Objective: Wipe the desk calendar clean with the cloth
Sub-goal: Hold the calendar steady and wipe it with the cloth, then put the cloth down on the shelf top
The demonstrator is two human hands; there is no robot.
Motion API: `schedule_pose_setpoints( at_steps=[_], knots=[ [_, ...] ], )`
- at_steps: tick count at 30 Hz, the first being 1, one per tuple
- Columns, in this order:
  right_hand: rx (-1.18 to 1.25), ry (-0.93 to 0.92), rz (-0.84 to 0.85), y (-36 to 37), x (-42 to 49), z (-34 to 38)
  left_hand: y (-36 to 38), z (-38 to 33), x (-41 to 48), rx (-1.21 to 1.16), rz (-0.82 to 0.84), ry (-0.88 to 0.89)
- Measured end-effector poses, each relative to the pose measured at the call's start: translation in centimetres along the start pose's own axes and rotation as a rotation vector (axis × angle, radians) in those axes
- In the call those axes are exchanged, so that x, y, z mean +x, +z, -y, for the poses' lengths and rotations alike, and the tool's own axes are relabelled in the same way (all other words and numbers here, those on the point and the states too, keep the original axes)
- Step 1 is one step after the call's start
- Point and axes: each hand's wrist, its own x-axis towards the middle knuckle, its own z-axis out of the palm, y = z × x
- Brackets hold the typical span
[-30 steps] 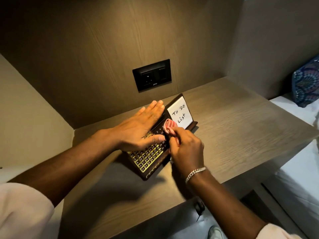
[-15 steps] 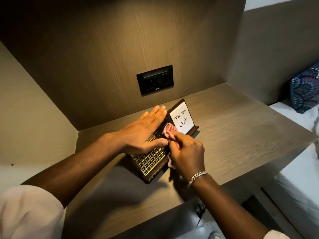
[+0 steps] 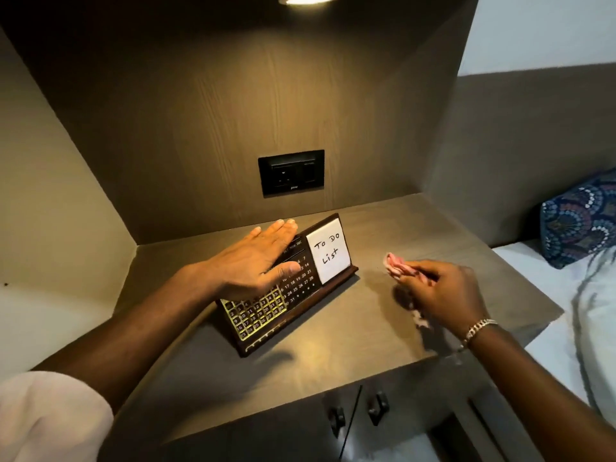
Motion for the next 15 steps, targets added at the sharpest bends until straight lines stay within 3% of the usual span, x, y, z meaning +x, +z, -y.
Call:
schedule_pose_setpoints(
  at_steps=[2, 4, 8, 11, 15],
  knots=[
    [-0.292, -0.037, 0.027, -2.1, 1.2, -3.3, 0.3, -0.7, 0.0, 0.058, -0.036, -0.076],
    [-0.424, -0.055, 0.063, -3.6, 1.9, -6.1, 0.7, -1.8, 0.1, 0.111, -0.064, -0.154],
    [-0.652, -0.071, 0.324, -3.8, 1.9, -10.1, 1.6, -3.5, 0.7, 0.199, -0.116, -0.28],
    [-0.639, 0.007, 0.358, -2.8, 1.4, -11.7, 2.5, -4.5, 1.0, 0.264, -0.195, -0.377],
    [-0.636, -0.051, 0.362, -2.3, 1.7, -12.9, 3.2, -6.2, 1.2, 0.26, -0.27, -0.481]
  ],
)
